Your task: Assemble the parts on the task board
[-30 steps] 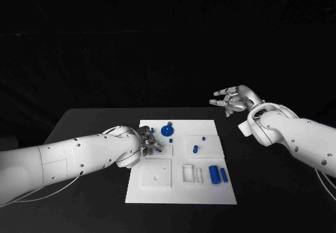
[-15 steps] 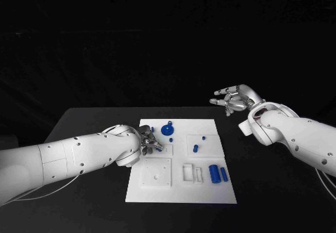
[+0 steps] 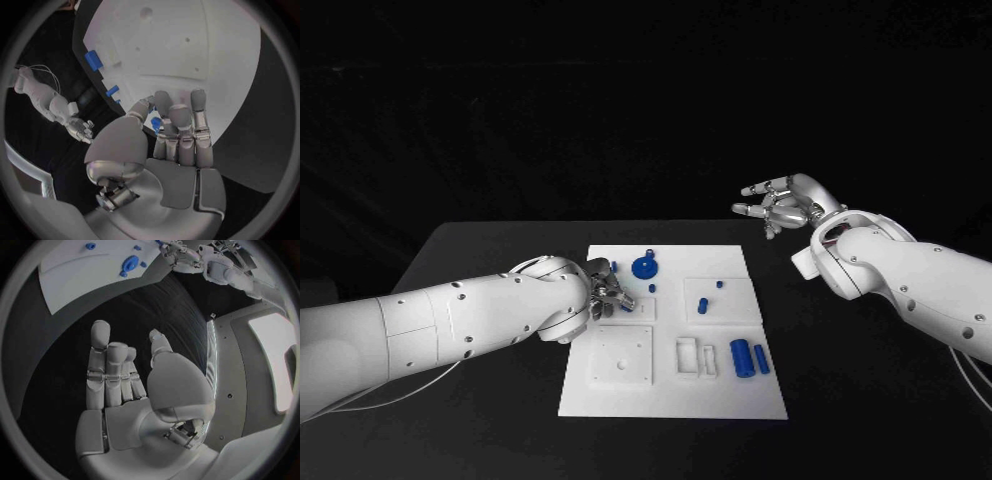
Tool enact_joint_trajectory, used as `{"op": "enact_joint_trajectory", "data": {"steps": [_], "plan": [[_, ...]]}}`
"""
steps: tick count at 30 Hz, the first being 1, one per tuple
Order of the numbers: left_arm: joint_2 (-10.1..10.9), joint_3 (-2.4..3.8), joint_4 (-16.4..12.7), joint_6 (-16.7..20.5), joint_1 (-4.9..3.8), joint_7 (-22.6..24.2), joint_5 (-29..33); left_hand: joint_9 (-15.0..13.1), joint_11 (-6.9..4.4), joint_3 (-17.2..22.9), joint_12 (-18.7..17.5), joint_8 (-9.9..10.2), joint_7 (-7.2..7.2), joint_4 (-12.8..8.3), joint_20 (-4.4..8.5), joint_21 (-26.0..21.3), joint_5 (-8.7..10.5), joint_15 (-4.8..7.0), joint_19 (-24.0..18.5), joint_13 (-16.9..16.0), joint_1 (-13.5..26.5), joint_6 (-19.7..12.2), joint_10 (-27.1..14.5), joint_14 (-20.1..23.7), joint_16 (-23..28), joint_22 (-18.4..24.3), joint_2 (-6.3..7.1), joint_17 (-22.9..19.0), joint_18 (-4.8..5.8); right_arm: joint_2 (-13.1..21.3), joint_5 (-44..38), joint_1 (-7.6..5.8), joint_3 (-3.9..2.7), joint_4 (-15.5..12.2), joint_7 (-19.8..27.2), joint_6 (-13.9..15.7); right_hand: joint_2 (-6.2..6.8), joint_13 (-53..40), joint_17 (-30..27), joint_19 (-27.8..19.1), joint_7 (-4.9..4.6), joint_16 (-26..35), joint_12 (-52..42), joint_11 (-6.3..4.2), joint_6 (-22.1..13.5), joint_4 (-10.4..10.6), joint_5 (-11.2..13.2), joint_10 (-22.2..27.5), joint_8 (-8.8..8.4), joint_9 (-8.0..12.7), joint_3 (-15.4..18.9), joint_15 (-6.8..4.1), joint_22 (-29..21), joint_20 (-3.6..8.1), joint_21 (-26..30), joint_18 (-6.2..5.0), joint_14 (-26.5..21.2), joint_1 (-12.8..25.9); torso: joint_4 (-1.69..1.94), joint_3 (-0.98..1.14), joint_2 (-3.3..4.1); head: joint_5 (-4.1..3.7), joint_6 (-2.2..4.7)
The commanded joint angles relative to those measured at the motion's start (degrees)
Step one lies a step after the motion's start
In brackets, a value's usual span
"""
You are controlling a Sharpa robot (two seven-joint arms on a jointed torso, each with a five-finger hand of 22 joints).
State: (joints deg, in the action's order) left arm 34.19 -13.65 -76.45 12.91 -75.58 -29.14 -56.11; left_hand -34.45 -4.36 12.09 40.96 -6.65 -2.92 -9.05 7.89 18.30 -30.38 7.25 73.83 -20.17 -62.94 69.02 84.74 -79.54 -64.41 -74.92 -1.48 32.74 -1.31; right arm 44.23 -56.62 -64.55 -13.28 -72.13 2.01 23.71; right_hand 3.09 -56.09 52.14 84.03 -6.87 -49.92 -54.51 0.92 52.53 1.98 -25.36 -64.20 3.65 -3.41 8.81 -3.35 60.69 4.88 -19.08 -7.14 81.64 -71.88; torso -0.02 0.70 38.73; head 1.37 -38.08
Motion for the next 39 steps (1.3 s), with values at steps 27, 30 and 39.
{"op": "enact_joint_trajectory", "data": {"steps": [27, 30, 39], "plan": [[-1.2, -0.26, 0.7, -5.7, 0.37, -0.3, -0.5, -12.5, -1.47, 1.0, 3.3, -4.8, 6.58, 1.3, -0.57, 1.7, 2.42, 0.31, -0.1, -2.3, 0.5, 10.1, 1.9, 0.0, -3.3, -1.1, -2.64, 0.9, 0.41, -0.3, 0.1, -0.02, -0.04, 0.2, 0.5, -0.7, -0.03, -0.1, 0.2, 2.1, -0.04, 0.2, -0.3, 0.0, 0.3, 0.4, -1.4, 0.2, -0.27, 0.0, -0.1, -0.15, -0.2, -0.35, -0.2, -0.77, -0.1, 0.4, -0.03, 0.06, 0.02, -0.04, -0.27], [-1.4, -0.25, 1.0, -5.9, 0.37, -0.3, -0.5, -12.6, -1.47, 0.9, 3.5, -5.0, 6.62, 1.5, -0.66, 1.8, 2.59, 0.29, -0.1, -2.5, 0.4, 10.1, 1.9, -0.1, -3.5, -1.1, -2.81, 1.2, 0.29, -0.4, 0.1, -0.02, -0.04, 0.3, 0.5, -0.7, -0.03, -0.1, 0.2, 2.1, -0.04, 0.2, -0.3, -0.01, 0.4, 0.4, -1.7, 0.2, -0.26, 0.0, -0.1, -0.15, -0.2, -0.35, -0.2, -0.76, -0.1, 0.3, -0.05, 0.05, 0.02, -0.03, -0.3], [-1.9, -0.25, 1.1, -7.3, 0.35, -0.3, -0.5, -12.8, -1.48, 0.6, 3.9, -5.3, 6.67, 1.6, -0.89, 2.0, 3.17, 0.23, -0.1, -2.8, 0.1, 10.2, 1.9, -0.3, -4.0, -1.1, -2.8, 1.7, 0.08, -0.5, 0.1, -0.01, -0.04, 0.4, 0.5, -0.7, -0.04, 0.0, 0.1, 2.1, -0.02, 0.3, -0.3, -0.02, 0.4, 0.4, -2.2, 0.2, -0.27, 0.0, -0.1, -0.15, -0.3, -0.34, -0.2, -0.75, -0.1, 0.3, -0.07, 0.05, 0.0, -0.12, -0.55]]}}
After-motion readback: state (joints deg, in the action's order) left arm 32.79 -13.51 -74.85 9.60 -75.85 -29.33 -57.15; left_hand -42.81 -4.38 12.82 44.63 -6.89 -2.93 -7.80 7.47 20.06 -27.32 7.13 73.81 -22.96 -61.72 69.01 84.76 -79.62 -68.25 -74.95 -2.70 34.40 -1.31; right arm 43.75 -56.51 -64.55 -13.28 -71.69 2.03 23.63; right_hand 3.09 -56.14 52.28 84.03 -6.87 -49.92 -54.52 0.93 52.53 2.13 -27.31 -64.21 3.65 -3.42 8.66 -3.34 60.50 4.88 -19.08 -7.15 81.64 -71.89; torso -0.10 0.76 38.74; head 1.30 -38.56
